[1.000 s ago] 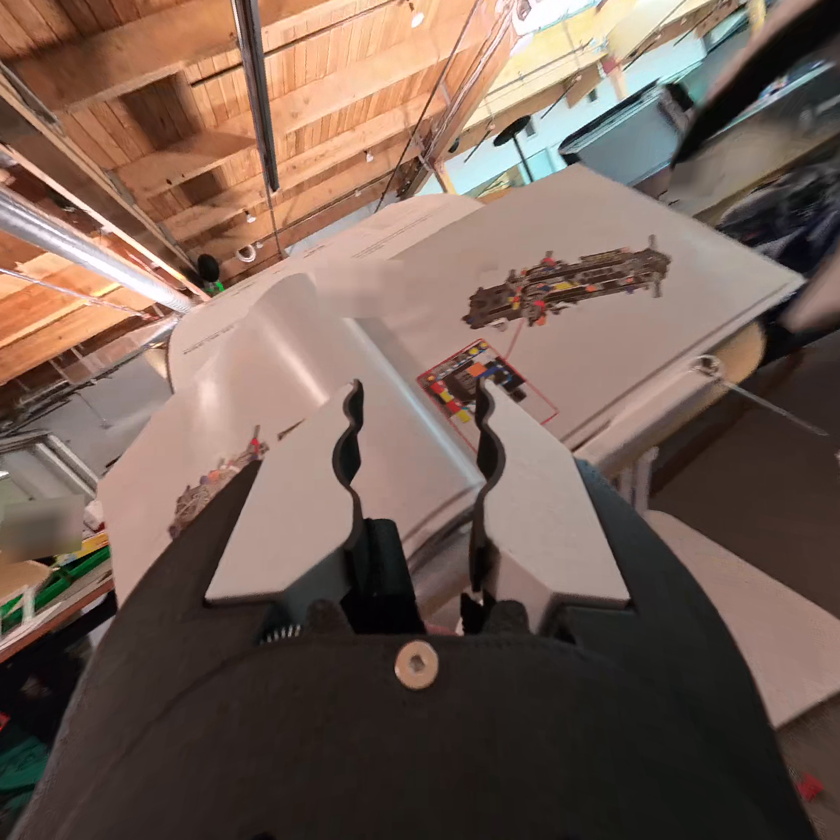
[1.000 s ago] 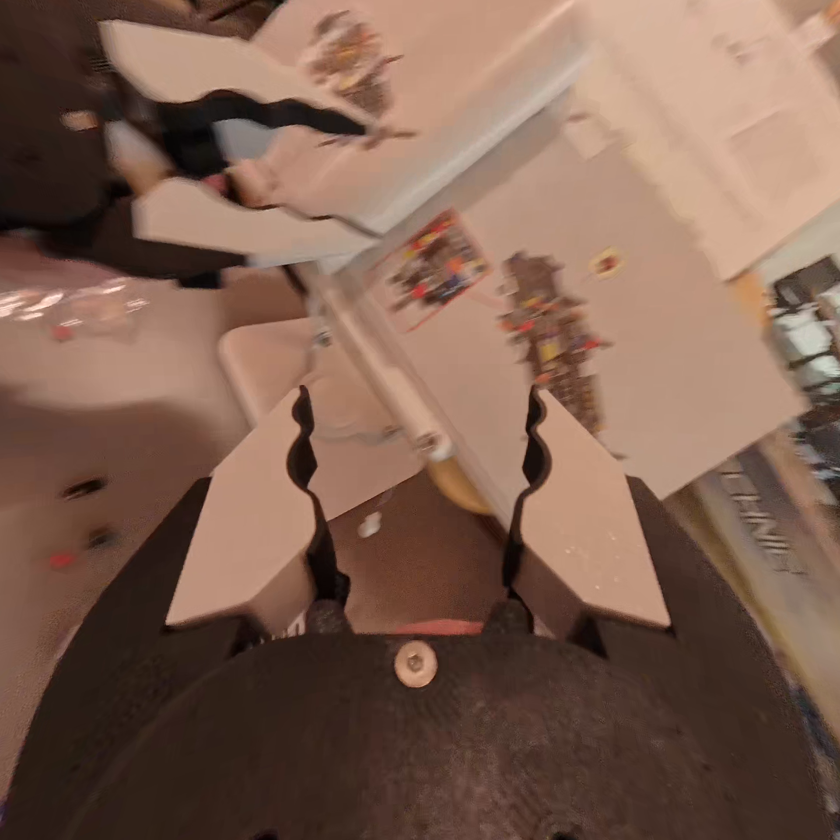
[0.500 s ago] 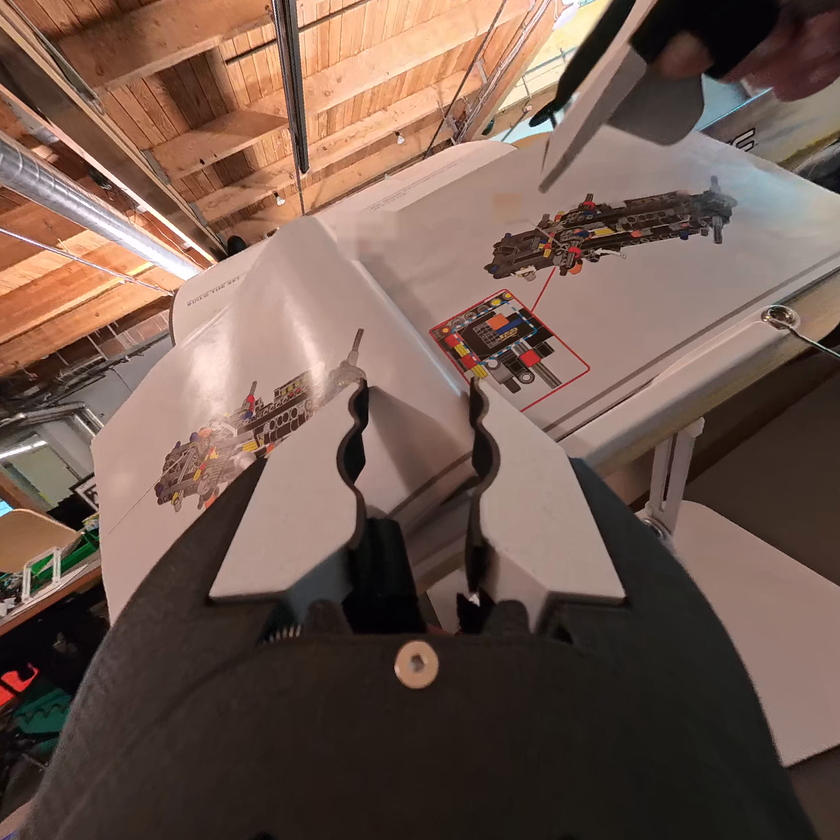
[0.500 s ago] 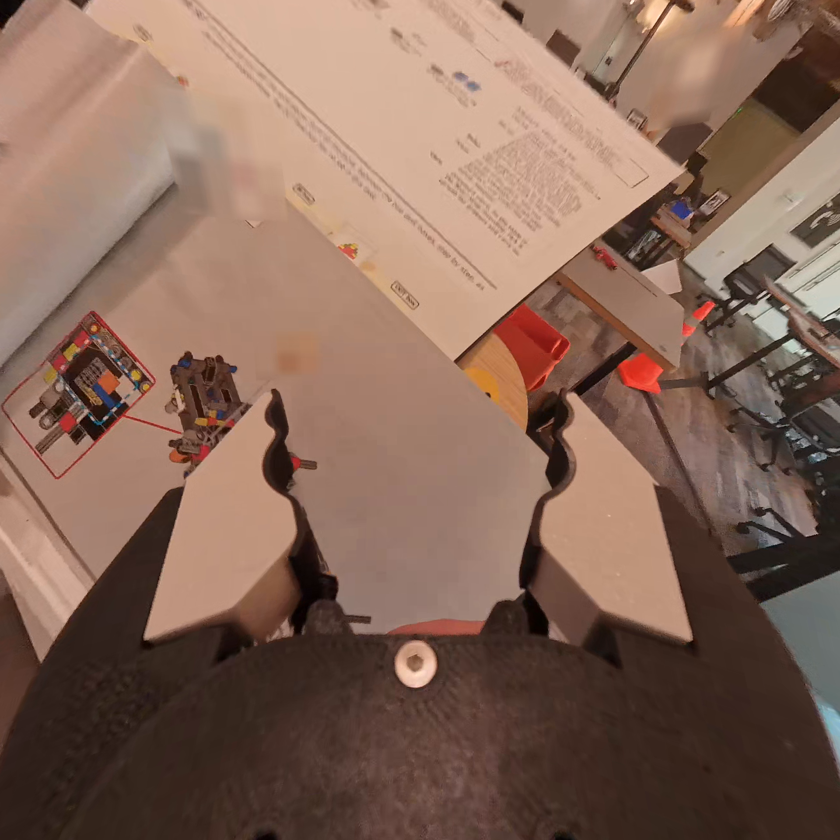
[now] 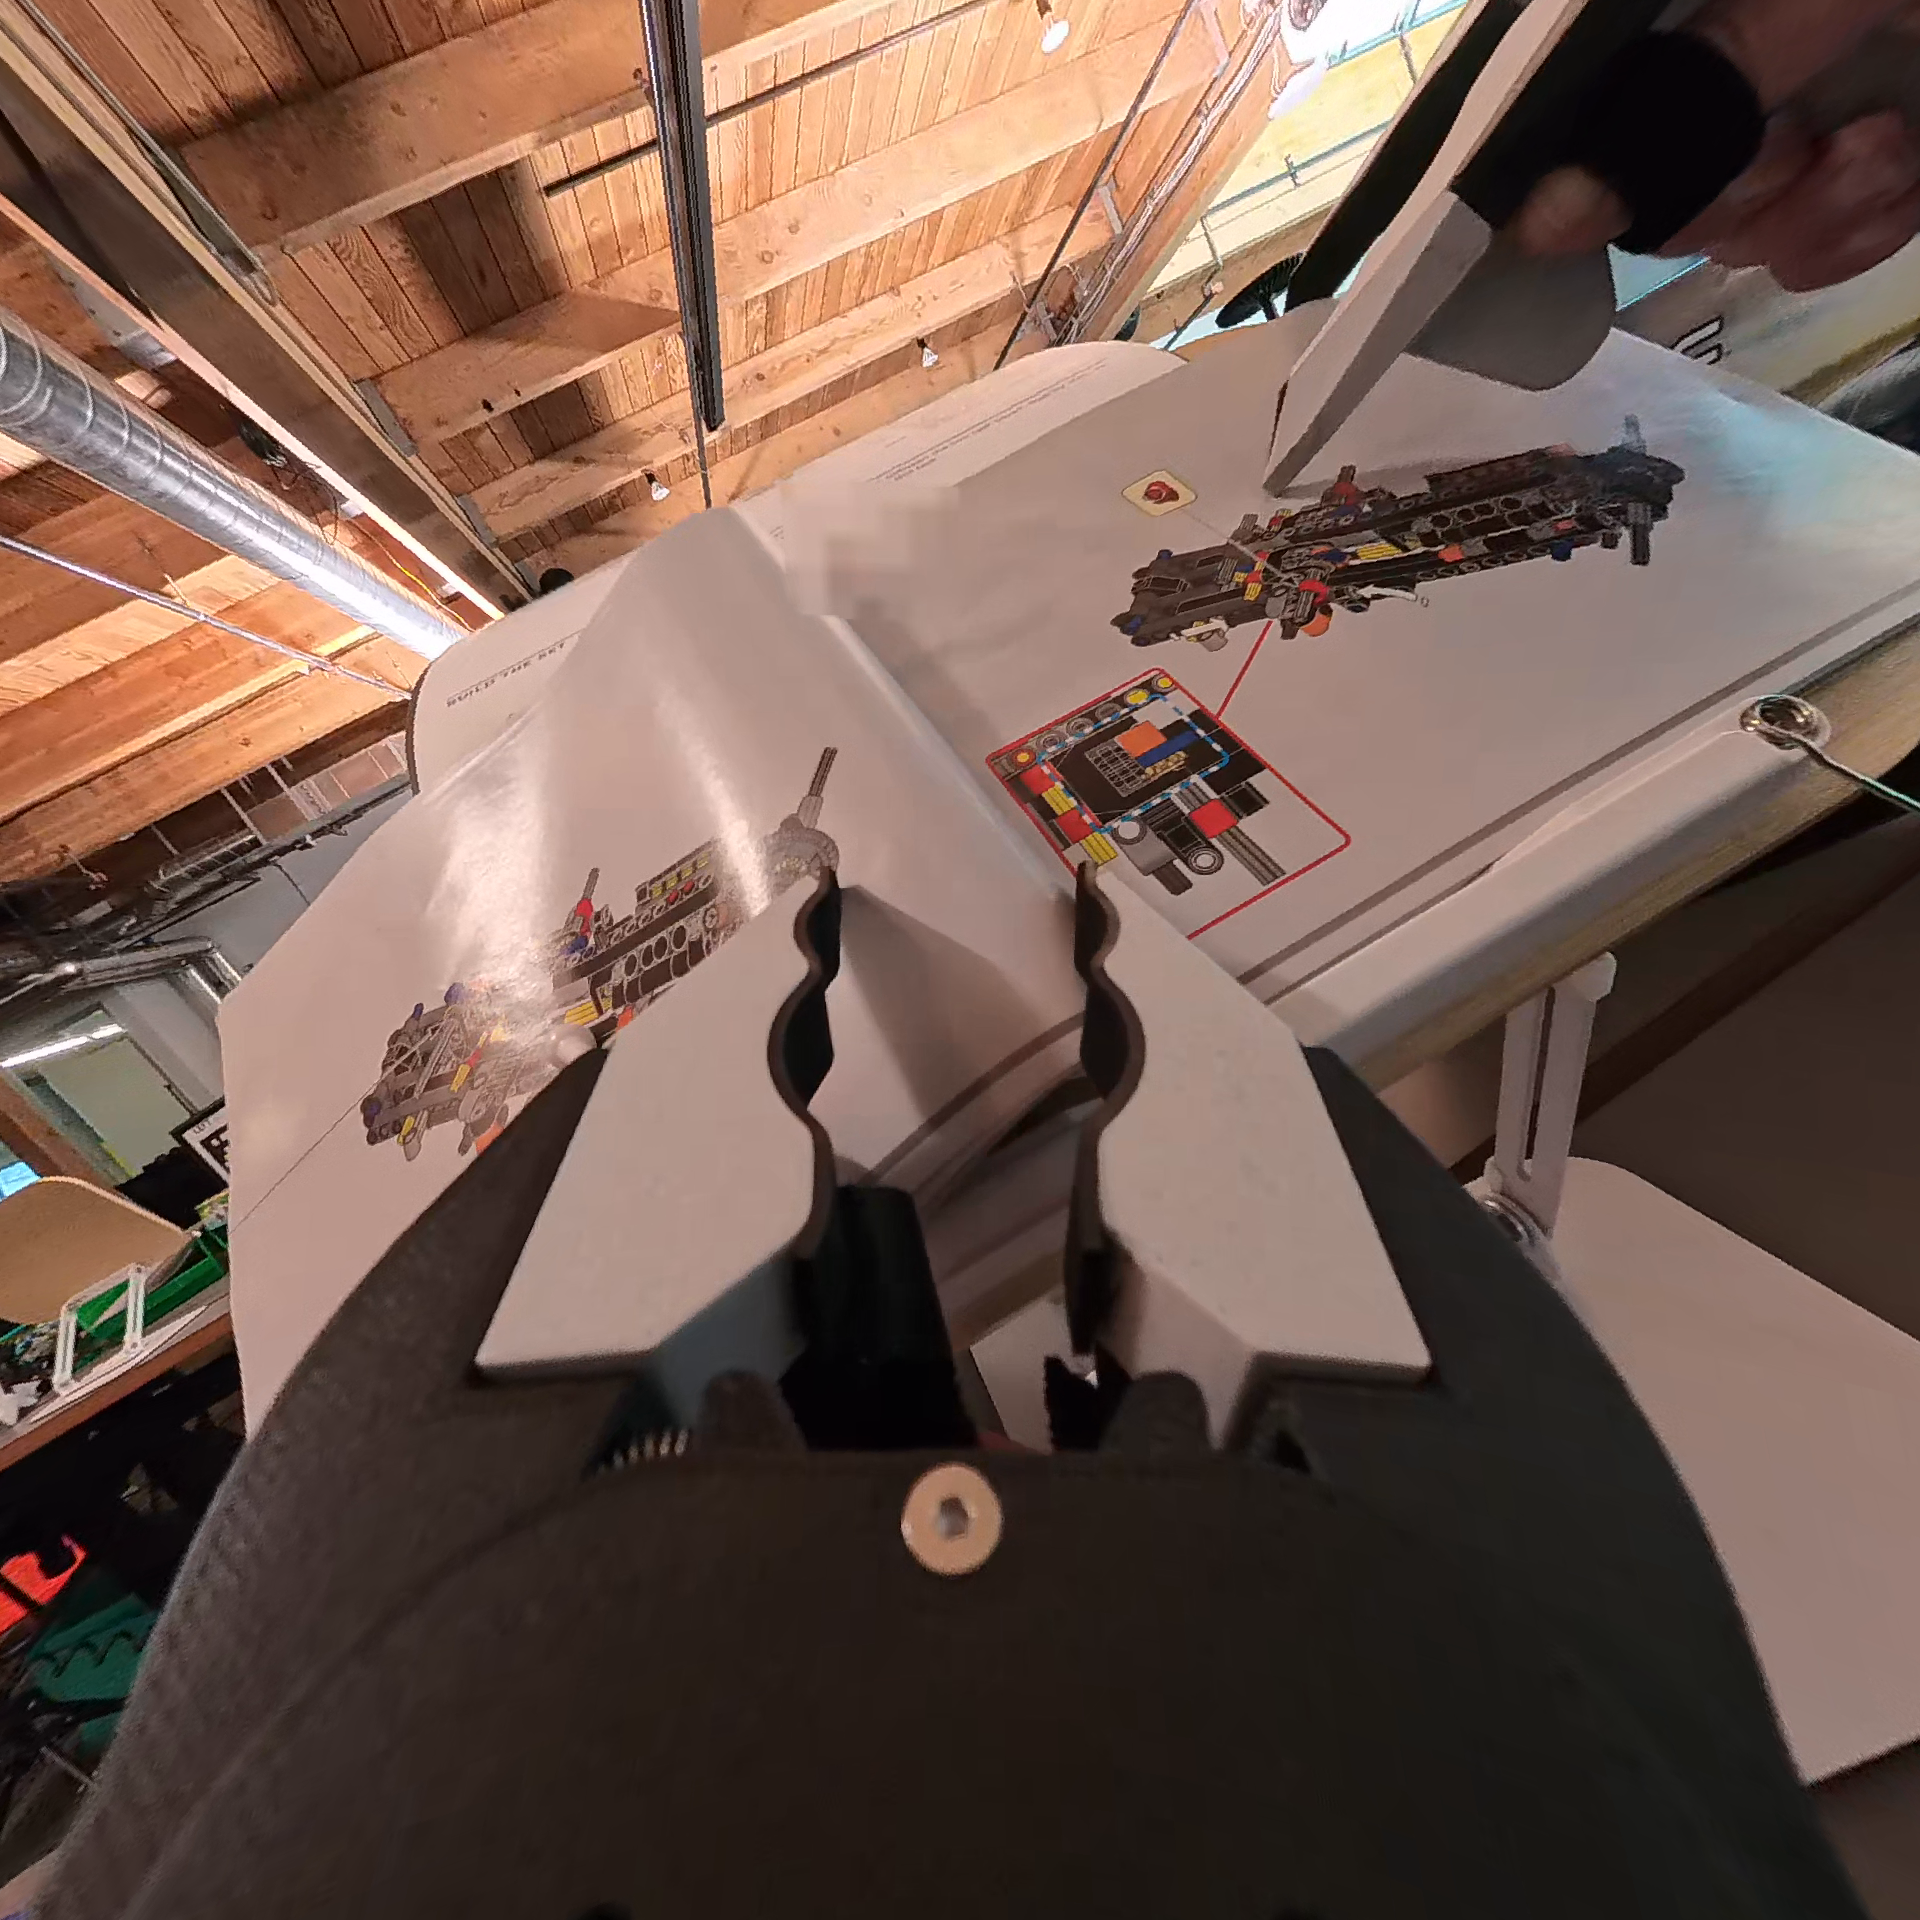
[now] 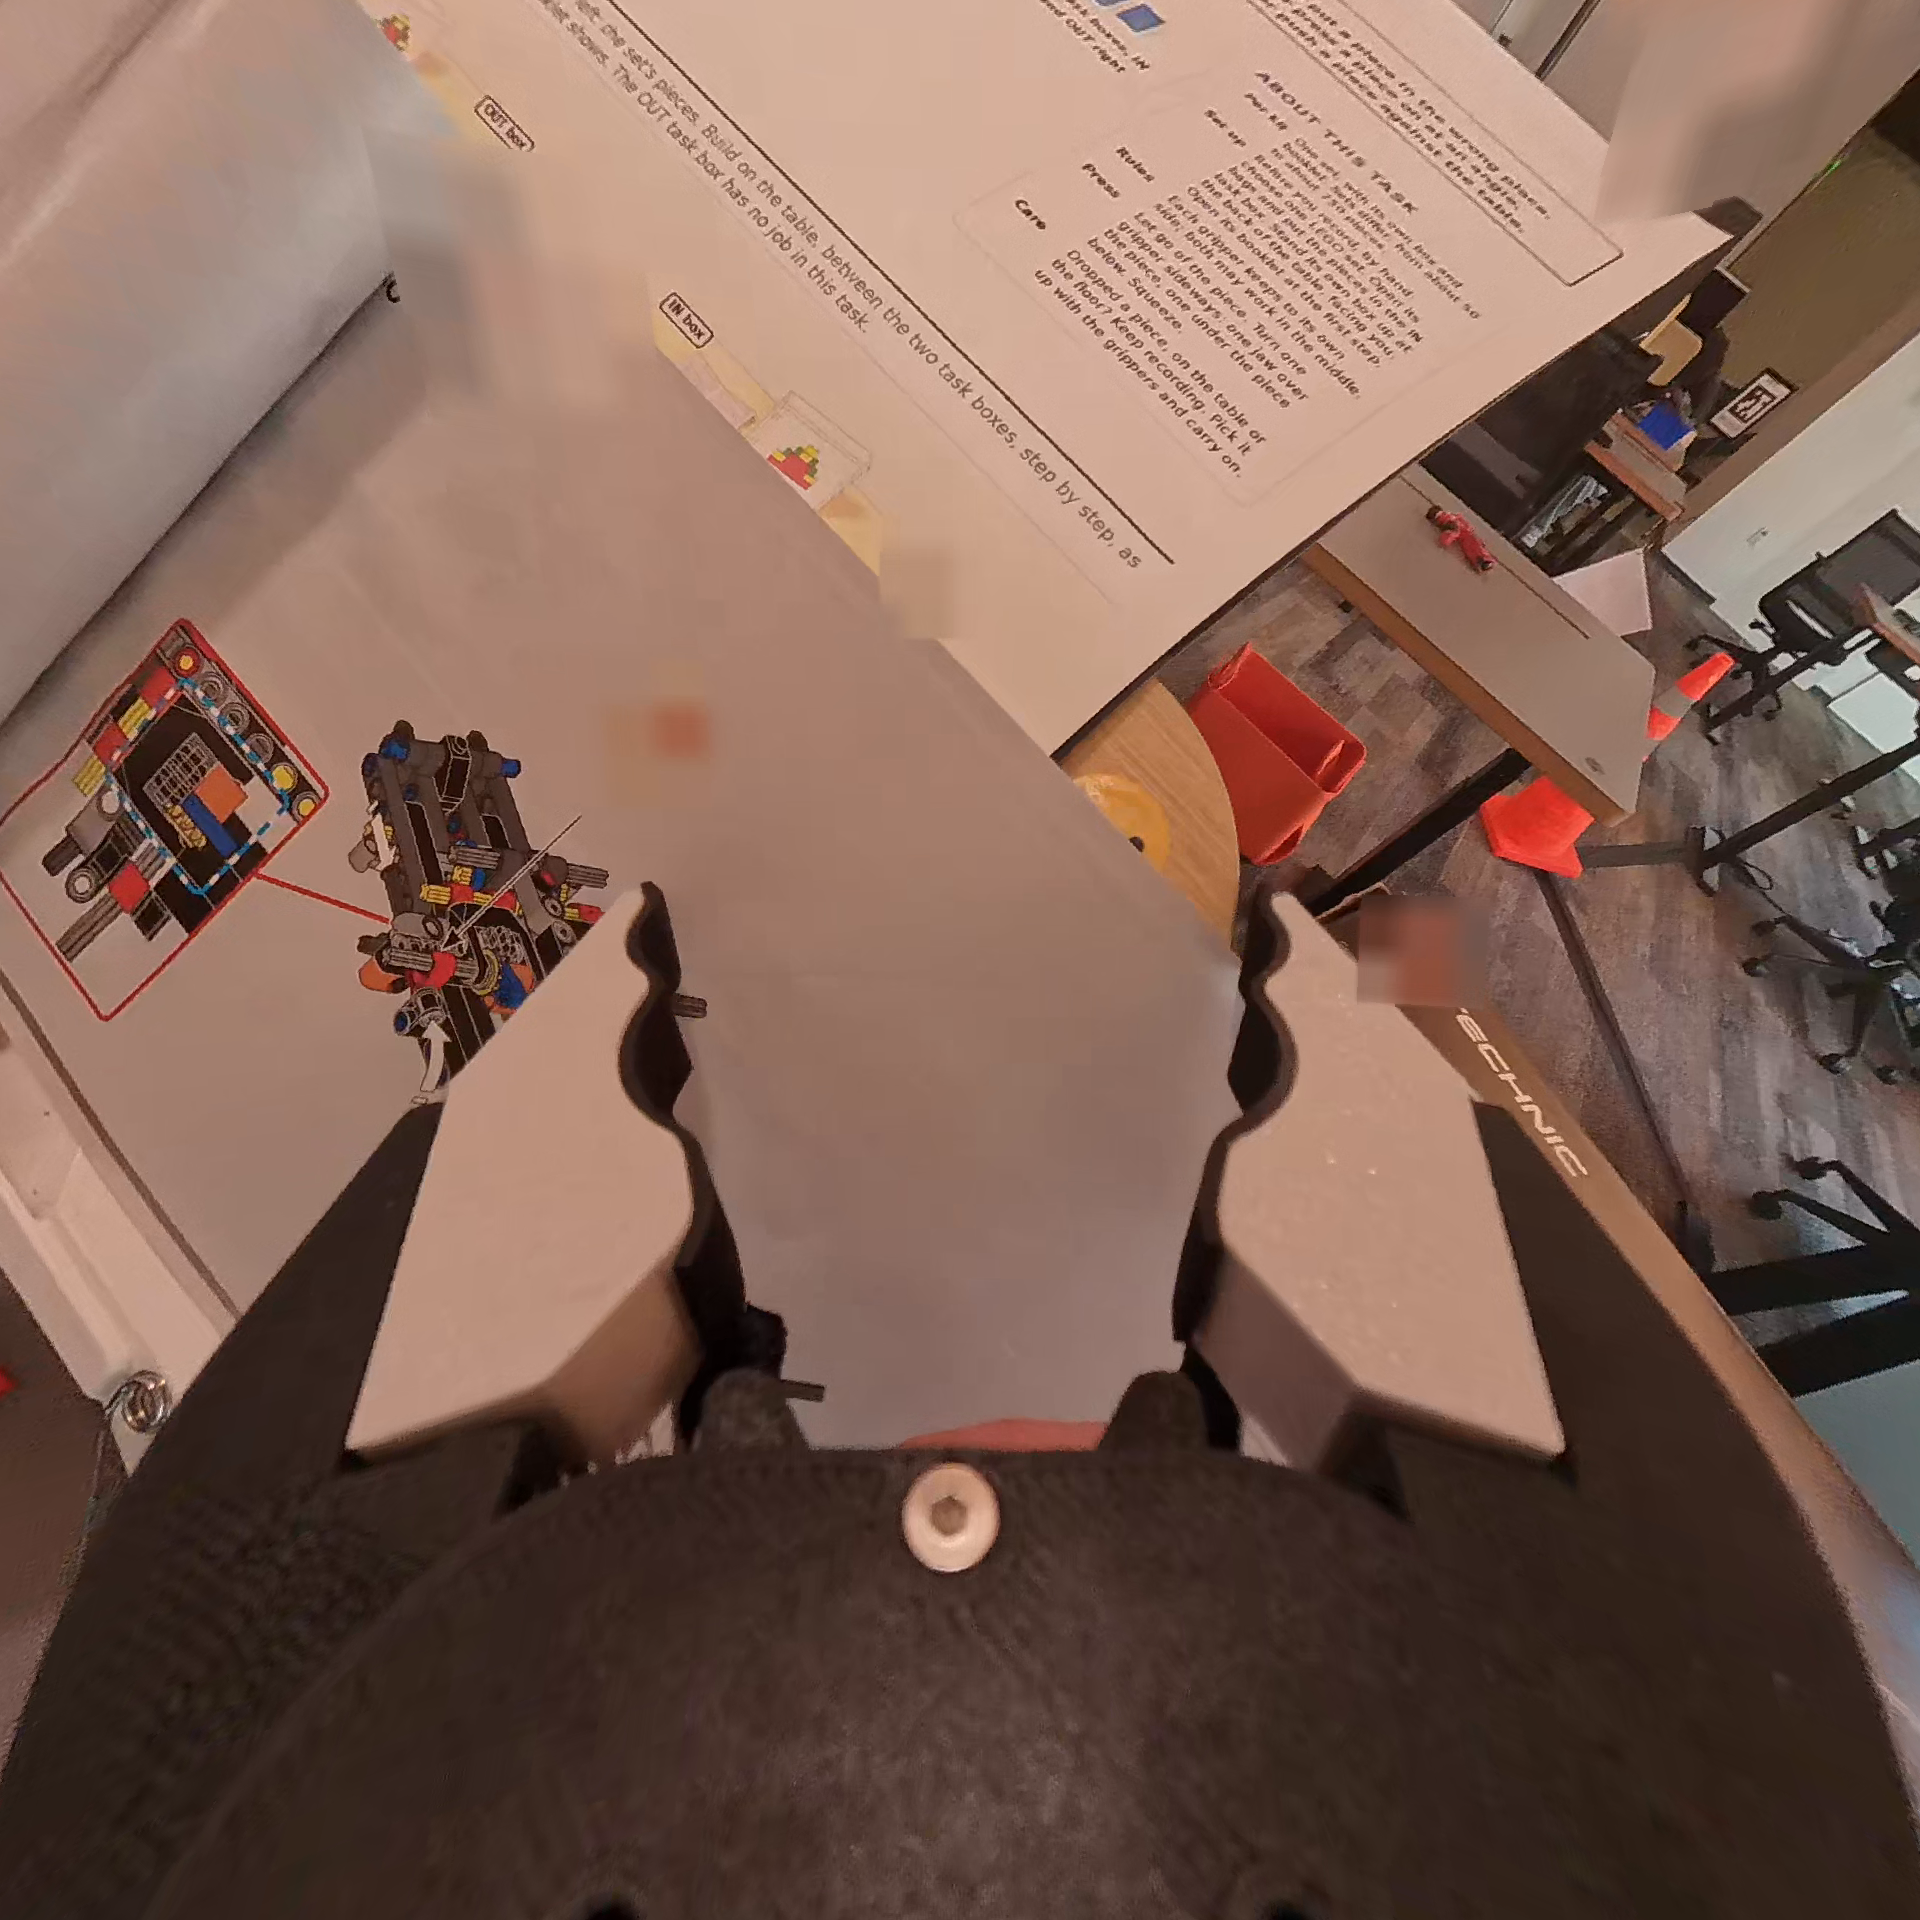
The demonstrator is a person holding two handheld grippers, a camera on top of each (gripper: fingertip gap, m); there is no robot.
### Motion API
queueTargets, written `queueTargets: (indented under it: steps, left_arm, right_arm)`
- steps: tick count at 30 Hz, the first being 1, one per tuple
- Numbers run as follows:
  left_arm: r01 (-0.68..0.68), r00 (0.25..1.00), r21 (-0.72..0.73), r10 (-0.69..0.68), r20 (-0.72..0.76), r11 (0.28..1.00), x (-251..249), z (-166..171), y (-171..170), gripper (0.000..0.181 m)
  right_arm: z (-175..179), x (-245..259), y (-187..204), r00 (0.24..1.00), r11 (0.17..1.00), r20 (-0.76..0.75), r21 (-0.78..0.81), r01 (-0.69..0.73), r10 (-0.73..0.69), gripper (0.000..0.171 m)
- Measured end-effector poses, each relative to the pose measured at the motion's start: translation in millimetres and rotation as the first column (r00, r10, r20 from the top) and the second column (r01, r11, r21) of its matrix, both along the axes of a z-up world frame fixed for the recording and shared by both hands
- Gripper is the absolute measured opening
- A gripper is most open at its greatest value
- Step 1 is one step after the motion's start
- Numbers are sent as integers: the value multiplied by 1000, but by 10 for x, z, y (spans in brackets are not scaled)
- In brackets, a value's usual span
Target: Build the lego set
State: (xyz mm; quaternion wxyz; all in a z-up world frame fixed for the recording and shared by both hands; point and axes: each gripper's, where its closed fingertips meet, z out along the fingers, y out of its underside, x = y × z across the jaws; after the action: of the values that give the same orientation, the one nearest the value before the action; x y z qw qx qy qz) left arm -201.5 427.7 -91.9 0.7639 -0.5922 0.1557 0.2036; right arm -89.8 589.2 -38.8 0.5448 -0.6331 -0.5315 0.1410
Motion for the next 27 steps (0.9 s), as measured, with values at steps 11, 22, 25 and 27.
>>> queueTargets:
  steps: [11, 22, 25, 27]
  left_arm:
    - [1, 1000, 2, -1, -2, 1000, 4, -4, -1, 46]
    - [-1, 1000, 1, 1, -3, 1000, 3, -13, -3, 47]
    - [-2, 1000, 3, 2, -2, 1000, 2, -13, -8, 47]
    - [-1, 1000, 3, 1, -2, 1000, 0, -12, -9, 47]
  right_arm:
    - [53, 60, -25, 997, 995, 60, 97, 32, -38, 84]
    - [106, 147, -15, 989, 978, 115, 197, 71, -95, 47]
    - [164, 195, 27, 982, 961, 122, 254, 107, -141, 27]
    - [183, 210, 22, 982, 958, 124, 266, 108, -145, 19]
